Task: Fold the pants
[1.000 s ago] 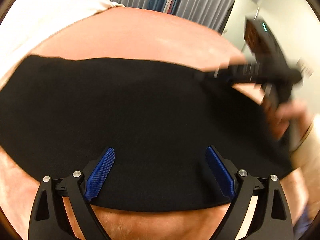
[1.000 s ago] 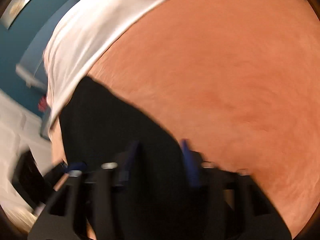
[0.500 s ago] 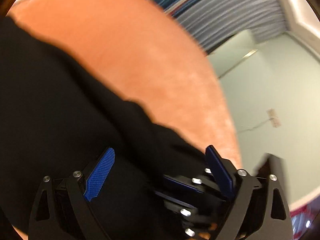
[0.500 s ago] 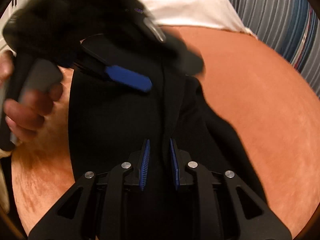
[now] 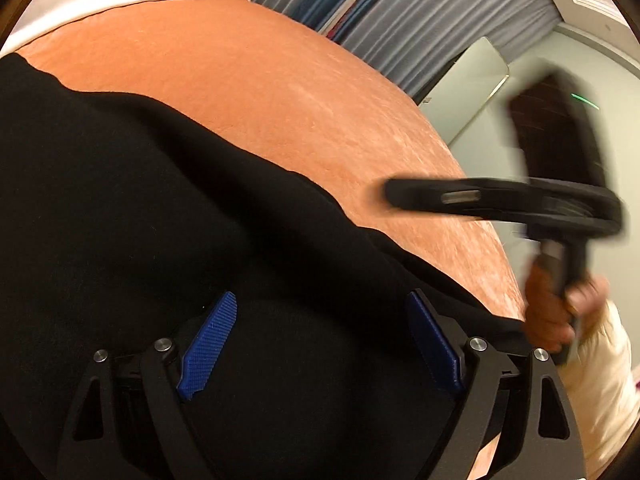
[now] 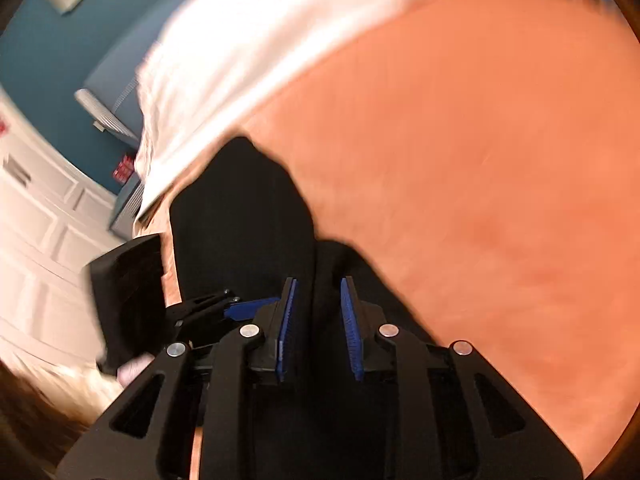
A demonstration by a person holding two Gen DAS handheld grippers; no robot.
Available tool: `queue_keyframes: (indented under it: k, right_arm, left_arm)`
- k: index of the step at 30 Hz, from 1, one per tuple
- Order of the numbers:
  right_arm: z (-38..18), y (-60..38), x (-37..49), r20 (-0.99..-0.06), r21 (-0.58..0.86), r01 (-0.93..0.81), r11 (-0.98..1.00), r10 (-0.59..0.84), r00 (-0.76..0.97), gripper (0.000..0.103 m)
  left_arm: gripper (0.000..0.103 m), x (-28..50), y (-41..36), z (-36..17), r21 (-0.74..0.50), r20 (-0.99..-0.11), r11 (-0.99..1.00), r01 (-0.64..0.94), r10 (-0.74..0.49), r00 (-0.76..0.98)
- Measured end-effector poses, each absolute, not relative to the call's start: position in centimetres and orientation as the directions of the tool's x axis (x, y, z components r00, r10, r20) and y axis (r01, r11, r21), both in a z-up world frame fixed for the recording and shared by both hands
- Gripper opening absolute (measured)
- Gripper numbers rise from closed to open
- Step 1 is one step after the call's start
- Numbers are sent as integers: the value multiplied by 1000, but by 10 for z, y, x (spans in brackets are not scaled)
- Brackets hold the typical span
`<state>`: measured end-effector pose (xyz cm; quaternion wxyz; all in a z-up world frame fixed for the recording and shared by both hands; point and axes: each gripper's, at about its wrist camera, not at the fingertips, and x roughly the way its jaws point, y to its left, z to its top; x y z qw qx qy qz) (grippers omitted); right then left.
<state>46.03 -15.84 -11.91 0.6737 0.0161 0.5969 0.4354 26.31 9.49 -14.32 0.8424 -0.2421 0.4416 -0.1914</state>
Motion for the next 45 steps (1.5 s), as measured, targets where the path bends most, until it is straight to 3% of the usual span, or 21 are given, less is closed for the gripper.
queue_keyframes:
  k: [4, 7, 12, 17, 20, 21, 22, 23, 24, 25, 26, 30, 36, 37, 39, 41, 44, 45]
  right_arm:
    - [-141, -144, 464, -770, 593, -515, 619, 623, -139, 23]
    - [-127, -137, 460, -736, 612, -507, 607, 672, -84, 11]
    - [-111, -138, 498, -756, 492, -467, 735, 627, 189, 0]
    - [-122, -169, 522, -755, 554, -341, 759, 631, 177, 2]
    - [-107, -157, 493, -728, 573, -408, 711, 670, 145, 12]
    - [-104, -156, 487, -731, 564, -422, 710, 667, 145, 33]
    - [-105, -153, 482, -742, 551, -431, 715, 656, 138, 70]
    - [-108, -152, 479, -757, 531, -438, 726, 638, 141, 80]
    - [-114, -141, 477, -781, 506, -461, 729, 614, 113, 76]
    - [-122, -129, 474, -791, 519, -469, 714, 609, 52, 58]
    - [-128, -124, 472, -796, 539, -461, 705, 605, -7, 52]
    - [-118, -84, 433, -855, 408, -596, 692, 518, 16, 52]
    - [-114, -121, 447, -683, 692, -379, 615, 727, -68, 52]
    - [-115, -124, 455, -684, 689, -360, 629, 729, -36, 40]
    - [-116, -127, 475, -742, 609, -336, 718, 666, 78, 16]
    - [-119, -129, 492, -767, 552, -320, 770, 619, 166, 8]
    - [-121, -119, 506, -842, 303, -320, 898, 410, 351, 4]
    - [-116, -125, 508, -828, 309, -290, 906, 406, 386, 4]
  left_arm:
    - [84, 257, 104, -144, -595, -627, 791, 144, -569, 532]
    - [85, 240, 112, -142, -590, -620, 791, 162, -571, 538]
    - [85, 226, 120, -140, -600, -608, 783, 164, -579, 543]
    - [84, 220, 123, -135, -595, -606, 783, 182, -586, 537]
    - [84, 217, 135, -122, -626, -571, 758, 184, -606, 553]
    - [85, 216, 144, -118, -632, -560, 756, 171, -598, 574]
    - [86, 217, 150, -116, -628, -563, 762, 158, -584, 585]
    - [89, 218, 157, -116, -614, -583, 780, 125, -554, 594]
    - [89, 220, 164, -119, -597, -611, 798, 85, -521, 597]
    - [89, 222, 170, -124, -582, -642, 812, 44, -492, 589]
    - [89, 224, 174, -129, -591, -646, 806, 34, -498, 578]
    - [89, 223, 171, -124, -566, -656, 823, 46, -484, 580]
    - [89, 226, 172, -125, -569, -669, 822, 25, -480, 568]
    - [89, 225, 171, -123, -559, -676, 829, 24, -473, 565]
    - [89, 229, 164, -121, -535, -693, 845, 19, -451, 563]
    - [89, 230, 158, -120, -508, -703, 861, 25, -430, 566]
    - [89, 233, 154, -119, -477, -712, 878, 38, -411, 569]
    - [89, 233, 155, -117, -483, -701, 874, 46, -418, 577]
